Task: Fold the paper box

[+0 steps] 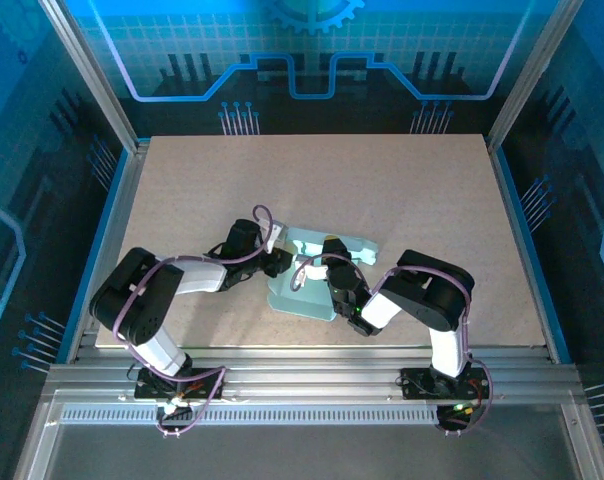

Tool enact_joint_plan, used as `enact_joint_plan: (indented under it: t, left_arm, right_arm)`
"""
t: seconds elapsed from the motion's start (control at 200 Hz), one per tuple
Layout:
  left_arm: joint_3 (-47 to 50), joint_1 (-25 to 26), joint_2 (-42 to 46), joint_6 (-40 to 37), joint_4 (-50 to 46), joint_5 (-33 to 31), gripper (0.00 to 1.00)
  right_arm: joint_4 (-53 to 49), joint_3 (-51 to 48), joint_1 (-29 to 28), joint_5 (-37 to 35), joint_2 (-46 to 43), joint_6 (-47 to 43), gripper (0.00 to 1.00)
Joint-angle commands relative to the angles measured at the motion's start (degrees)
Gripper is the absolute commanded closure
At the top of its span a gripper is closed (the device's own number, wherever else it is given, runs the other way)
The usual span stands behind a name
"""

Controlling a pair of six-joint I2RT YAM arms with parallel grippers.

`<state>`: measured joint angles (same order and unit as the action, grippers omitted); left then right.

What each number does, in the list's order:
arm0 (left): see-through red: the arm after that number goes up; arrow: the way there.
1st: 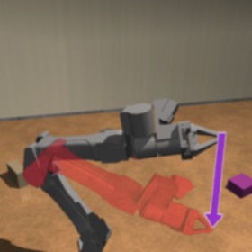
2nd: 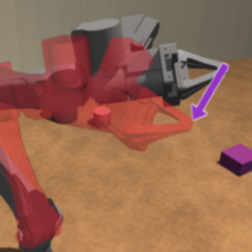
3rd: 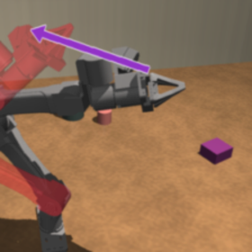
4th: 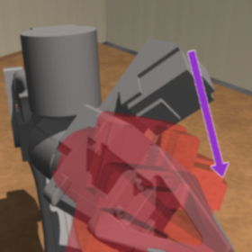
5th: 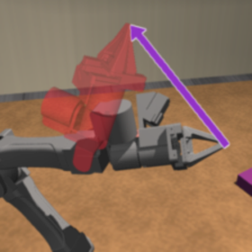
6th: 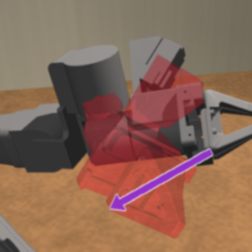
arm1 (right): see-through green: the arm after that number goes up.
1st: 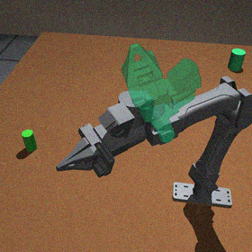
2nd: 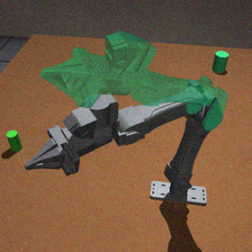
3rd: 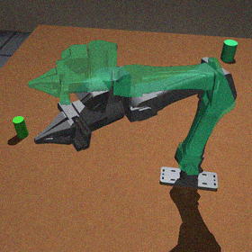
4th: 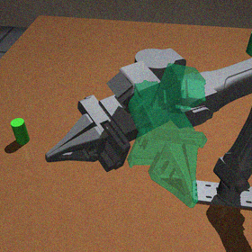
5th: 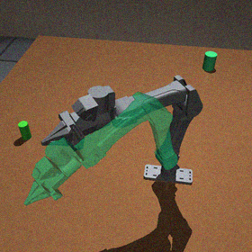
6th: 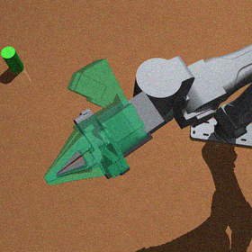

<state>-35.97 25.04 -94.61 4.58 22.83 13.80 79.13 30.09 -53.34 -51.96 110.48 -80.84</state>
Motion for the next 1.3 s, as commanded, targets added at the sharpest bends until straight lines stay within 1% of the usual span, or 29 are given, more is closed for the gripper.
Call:
enact_joint_plan:
  t: [0.0, 0.105, 0.3, 0.335, 0.37, 0.59, 0.72, 0.795, 0.961, 1.101, 1.296]
  left_arm:
    - [-0.5, 1.7, -0.9, 0.1, 4.5, -1.3, 0.64]
    - [0.2, 2.7, -1.1, -0.8, 8.1, -3.0, 0.64]
    - [-0.5, 3.2, -2.3, -0.3, 9.6, -4.4, 0.73]
    - [-0.5, 3.2, -2.5, -0.1, 9.7, -4.4, 0.77]
    - [-0.5, 3.3, -2.6, 0.1, 9.7, -4.3, 0.79]
    - [-0.3, 3.6, -2.4, 1.5, 11.1, -4.4, 0.79]
    - [-0.5, 3.7, -2.4, 4.6, 12.5, -4.7, 0.79]
    - [-1.7, 3.8, -2.9, 7.0, 11.4, -5.9, 0.85]
    - [-2.0, 3.7, -3.9, 9.2, 11.3, -6.4, 0.88]
    - [-1.7, 3.7, -3.6, 9.6, 11.3, -7.5, 0.95]
    - [-2.1, 4.2, -2.9, 9.5, 11.2, -8.5, 0.96]
  right_arm:
    - [-4.9, -0.1, -2.1, 2.9, -0.7, 2.5, 1.00]
    - [-7.7, -0.3, -2.5, 4.0, -2.1, 4.8, 1.00]
    - [-9.1, -0.4, -2.7, 4.3, -3.0, 5.9, 1.00]
    - [-9.3, -0.4, -2.7, 4.3, -3.0, 5.9, 1.00]
    - [-9.4, -0.4, -2.7, 4.2, -3.0, 6.0, 1.00]
    - [-10.2, -0.1, -3.5, 4.1, -2.6, 7.1, 1.00]
    - [-10.7, 0.4, -4.1, 3.8, -2.0, 8.1, 1.00]
    - [-10.7, 0.7, -4.2, 3.2, -1.6, 8.8, 1.00]
    - [-11.6, 0.9, -3.6, 2.0, -2.1, 11.4, 1.00]
    - [-13.2, 1.1, -3.5, 2.2, -3.2, 12.1, 1.00]
    - [-14.0, 1.9, -3.5, 2.5, -3.5, 12.5, 1.00]
